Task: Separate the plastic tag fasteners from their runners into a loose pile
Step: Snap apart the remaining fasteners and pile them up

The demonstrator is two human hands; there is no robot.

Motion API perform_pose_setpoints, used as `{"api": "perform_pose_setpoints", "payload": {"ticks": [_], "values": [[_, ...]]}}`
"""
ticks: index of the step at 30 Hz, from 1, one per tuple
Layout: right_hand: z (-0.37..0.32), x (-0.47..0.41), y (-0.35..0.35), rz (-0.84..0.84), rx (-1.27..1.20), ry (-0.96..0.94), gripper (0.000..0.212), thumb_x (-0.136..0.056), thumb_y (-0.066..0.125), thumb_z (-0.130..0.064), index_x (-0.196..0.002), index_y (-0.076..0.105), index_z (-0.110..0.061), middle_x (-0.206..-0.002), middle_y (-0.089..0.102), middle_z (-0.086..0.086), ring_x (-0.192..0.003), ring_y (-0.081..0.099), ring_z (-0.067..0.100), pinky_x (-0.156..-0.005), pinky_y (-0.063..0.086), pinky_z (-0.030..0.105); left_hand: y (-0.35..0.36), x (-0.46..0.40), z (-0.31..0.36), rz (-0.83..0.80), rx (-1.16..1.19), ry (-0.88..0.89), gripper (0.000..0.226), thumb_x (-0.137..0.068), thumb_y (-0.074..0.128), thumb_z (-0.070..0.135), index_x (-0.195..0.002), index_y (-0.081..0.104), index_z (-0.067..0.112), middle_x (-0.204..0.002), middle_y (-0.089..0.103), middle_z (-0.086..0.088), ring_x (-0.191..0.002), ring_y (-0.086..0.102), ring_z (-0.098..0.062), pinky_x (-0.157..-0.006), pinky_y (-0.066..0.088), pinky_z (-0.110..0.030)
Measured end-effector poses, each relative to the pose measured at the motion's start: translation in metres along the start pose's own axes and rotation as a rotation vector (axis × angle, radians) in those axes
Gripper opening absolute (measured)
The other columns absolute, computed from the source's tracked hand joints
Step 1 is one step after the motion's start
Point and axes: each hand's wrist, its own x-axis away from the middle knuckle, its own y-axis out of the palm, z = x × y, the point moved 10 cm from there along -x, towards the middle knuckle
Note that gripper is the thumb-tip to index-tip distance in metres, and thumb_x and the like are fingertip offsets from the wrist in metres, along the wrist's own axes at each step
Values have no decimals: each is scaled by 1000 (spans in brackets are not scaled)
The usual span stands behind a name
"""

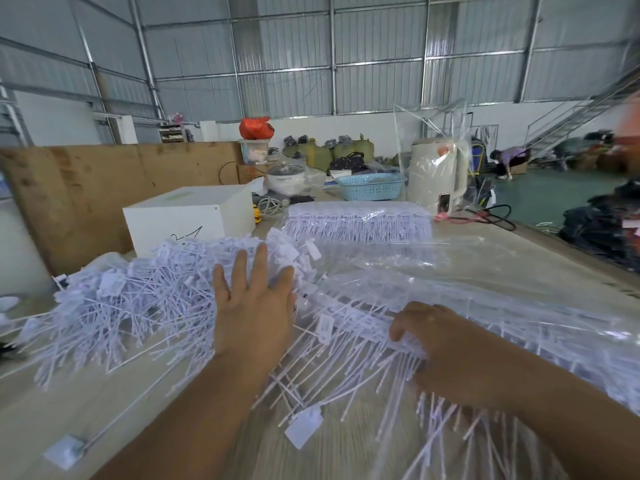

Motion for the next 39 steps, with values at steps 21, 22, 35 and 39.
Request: {"api": "perform_pose_setpoints", "payload": {"ticks": [21, 22, 35, 39], "values": [[7, -4, -9, -40, -3, -148, 45, -67, 44, 9, -69, 43, -36, -87, 47, -17, -88, 48, 3, -77, 46, 30, -18, 33, 78, -96, 191, 484, 28, -94, 45, 38, -118, 58, 32, -104, 59, 9, -105, 50, -16, -87, 24, -31], [7, -4, -9, -40, -2, -153, 44, -67, 44, 7, -68, 43, -37, -86, 47, -17, -87, 48, 2, -77, 45, 28, -19, 33, 77, -92, 200, 485, 28, -95, 43, 39, -118, 57, 31, -103, 60, 10, -103, 53, -16, -88, 25, -32], [3, -7, -10, -32, 86, -196, 48, -65, 45, 12, -63, 38, -36, -82, 47, -17, -86, 49, 6, -75, 44, 25, -19, 28, 52, -207, 471, 500, 28, -86, 65, 30, -113, 67, 36, -85, 58, 21, -83, 52, 3, -88, 37, -22], [0, 2, -12, -58, 110, -232, 46, -66, 43, 16, -67, 41, -30, -86, 49, -11, -92, 48, 9, -80, 43, 29, -18, 23, 42, -163, 456, 409, 19, -90, 61, 27, -105, 70, 33, -86, 59, 19, -80, 55, 0, -73, 39, -15]]}}
